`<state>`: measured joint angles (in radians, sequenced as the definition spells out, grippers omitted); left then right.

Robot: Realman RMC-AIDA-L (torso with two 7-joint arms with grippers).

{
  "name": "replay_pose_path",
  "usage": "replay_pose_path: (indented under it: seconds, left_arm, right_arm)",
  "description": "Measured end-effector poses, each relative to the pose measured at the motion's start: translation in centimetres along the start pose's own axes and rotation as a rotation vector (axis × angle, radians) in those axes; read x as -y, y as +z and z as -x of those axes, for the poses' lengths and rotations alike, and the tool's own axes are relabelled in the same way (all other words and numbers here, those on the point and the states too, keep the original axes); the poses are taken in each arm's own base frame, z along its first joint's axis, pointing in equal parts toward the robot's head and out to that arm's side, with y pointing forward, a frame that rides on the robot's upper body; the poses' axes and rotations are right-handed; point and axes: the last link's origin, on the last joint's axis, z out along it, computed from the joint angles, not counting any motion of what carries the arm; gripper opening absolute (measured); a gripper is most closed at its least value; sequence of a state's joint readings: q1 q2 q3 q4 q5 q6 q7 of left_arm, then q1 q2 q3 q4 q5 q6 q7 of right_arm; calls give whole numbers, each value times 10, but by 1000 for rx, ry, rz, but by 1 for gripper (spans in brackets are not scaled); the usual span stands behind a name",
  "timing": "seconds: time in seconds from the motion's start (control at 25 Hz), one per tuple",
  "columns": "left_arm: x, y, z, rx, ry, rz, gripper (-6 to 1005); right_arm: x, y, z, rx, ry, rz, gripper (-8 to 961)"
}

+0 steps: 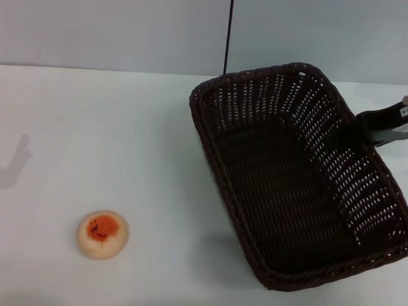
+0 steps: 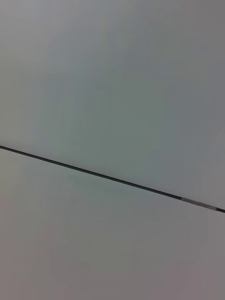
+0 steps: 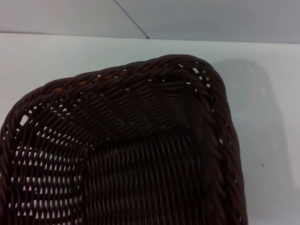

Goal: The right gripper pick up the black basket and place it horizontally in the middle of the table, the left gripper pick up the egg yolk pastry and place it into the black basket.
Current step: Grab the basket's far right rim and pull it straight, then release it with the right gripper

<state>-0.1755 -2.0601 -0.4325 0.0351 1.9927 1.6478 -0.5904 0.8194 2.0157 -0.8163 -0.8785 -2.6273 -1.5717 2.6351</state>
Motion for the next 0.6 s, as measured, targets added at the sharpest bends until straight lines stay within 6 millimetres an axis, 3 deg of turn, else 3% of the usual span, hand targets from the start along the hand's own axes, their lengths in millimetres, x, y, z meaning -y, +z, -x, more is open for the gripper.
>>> replay_pose_path:
  seconds: [0.12, 0.44, 0.6]
  left_arm:
    - [0, 0, 0, -3, 0, 1, 793]
    - [-1, 1, -1, -7, -3, 3, 791]
    - [-1, 1, -1, -9, -5, 2, 790]
  right_arm:
    - [1, 2, 0, -1, -8, -10, 640]
    - [4, 7, -2, -5, -20, -17, 430]
    - [4, 5, -1, 5, -42, -20, 244]
